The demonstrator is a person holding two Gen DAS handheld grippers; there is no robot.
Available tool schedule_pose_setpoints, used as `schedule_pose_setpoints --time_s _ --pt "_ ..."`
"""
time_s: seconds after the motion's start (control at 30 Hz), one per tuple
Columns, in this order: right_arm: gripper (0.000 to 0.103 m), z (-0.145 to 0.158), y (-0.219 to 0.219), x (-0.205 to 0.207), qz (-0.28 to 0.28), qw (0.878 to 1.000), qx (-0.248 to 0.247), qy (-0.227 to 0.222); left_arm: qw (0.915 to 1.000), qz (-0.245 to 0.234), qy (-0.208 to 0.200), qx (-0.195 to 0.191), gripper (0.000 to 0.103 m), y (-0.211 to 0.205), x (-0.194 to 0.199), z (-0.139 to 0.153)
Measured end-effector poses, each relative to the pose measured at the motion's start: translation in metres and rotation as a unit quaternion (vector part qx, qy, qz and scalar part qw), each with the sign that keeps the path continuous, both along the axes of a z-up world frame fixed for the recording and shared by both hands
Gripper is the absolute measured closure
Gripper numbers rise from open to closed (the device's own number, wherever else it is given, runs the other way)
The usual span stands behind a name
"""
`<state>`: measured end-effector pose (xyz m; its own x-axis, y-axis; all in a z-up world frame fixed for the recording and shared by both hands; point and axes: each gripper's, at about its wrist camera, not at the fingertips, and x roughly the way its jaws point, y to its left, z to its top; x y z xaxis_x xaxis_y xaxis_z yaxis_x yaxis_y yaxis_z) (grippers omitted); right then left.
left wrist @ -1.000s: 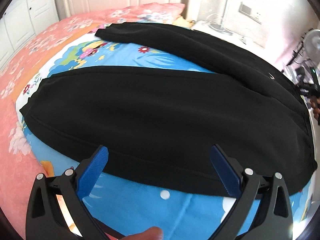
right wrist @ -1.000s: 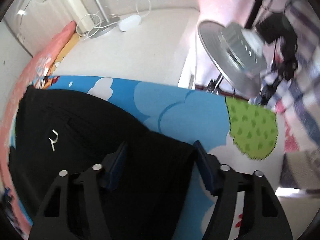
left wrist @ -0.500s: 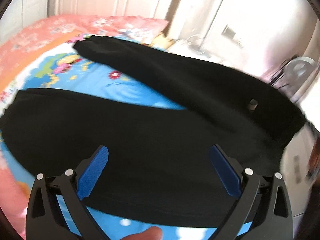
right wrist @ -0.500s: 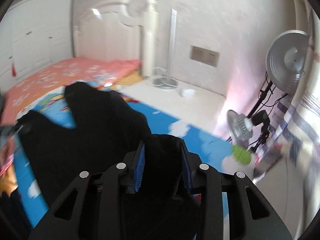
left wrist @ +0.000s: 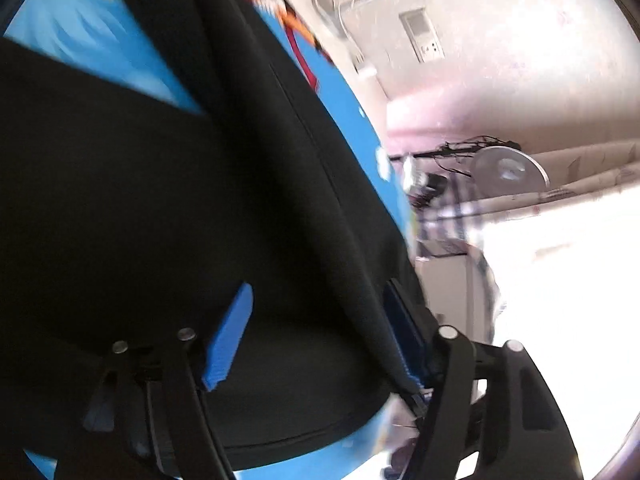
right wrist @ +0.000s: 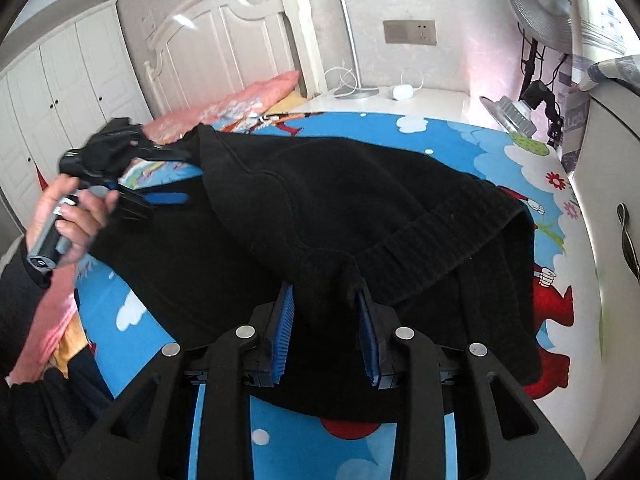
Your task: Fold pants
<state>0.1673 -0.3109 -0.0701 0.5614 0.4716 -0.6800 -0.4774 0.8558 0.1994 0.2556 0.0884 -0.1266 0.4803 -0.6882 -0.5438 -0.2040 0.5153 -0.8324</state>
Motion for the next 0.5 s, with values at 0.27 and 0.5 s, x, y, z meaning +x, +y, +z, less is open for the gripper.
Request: schedule_pose_setpoints --time_s 0.27,0.5 --pt "0.069 -0.003 -0.004 -0.002 -0.031 0.999 0.021 0.019 0.9936 -0.092 0.023 -0.061 0.042 -0.099 0.028 -0.015" --pt "0.004 -0.002 -0.038 -0.024 -0.153 0.971 0.16 0.089 0.9889 -0.136 -0.002 -0.058 0.093 -0.142 0.047 -0.011"
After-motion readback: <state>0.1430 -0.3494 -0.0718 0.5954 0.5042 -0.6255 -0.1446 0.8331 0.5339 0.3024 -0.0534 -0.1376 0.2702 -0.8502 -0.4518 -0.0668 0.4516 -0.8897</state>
